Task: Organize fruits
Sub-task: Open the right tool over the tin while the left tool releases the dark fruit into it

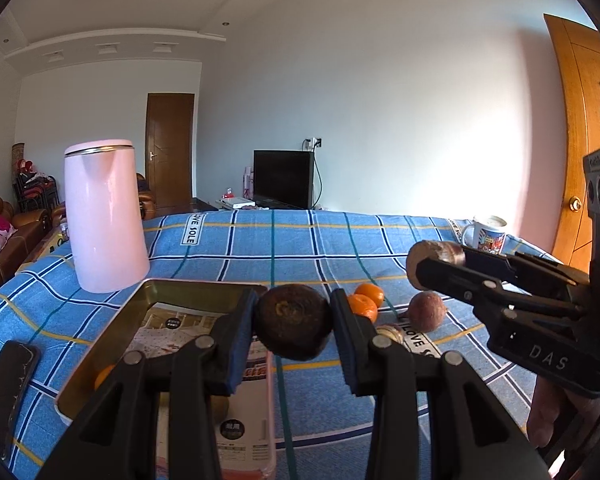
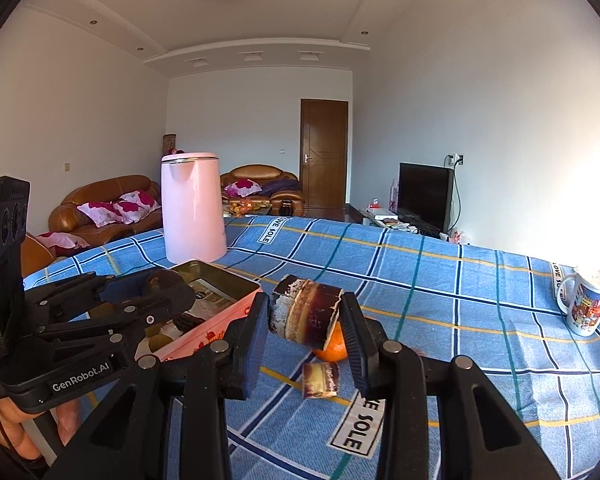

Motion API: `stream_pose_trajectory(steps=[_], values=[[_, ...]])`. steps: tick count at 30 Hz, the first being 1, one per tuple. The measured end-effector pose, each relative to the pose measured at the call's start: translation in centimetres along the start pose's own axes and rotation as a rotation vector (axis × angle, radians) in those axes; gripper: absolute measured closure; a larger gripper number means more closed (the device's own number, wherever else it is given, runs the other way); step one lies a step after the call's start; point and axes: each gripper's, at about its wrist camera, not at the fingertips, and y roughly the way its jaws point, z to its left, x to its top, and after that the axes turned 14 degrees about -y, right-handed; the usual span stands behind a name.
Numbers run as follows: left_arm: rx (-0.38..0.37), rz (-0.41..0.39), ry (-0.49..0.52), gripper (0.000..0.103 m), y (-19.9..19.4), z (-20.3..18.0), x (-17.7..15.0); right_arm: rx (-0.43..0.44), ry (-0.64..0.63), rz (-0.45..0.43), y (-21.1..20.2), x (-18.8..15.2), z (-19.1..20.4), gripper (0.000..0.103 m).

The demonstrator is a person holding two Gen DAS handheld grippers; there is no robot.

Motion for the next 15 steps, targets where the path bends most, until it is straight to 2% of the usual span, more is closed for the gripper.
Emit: stream_pose_trajectory(steps=[6, 10, 15], values=[[0.060, 0.017, -0.054, 0.064, 0.3, 4.0, 1.5, 0.085, -0.047, 0.026, 3.2, 2.2, 2.6, 0.065], [0.098, 0.056, -0.111, 0.064, 1.0, 7.2, 2.8, 0.145, -0.069, 0.063, 5.9, 3.1, 4.4, 0.065], [0.148, 0.117, -0.116, 0.064, 2.6, 9.6, 3.5, 0.207, -0.097, 0.123, 8.9, 3.4, 6.9, 0.065]])
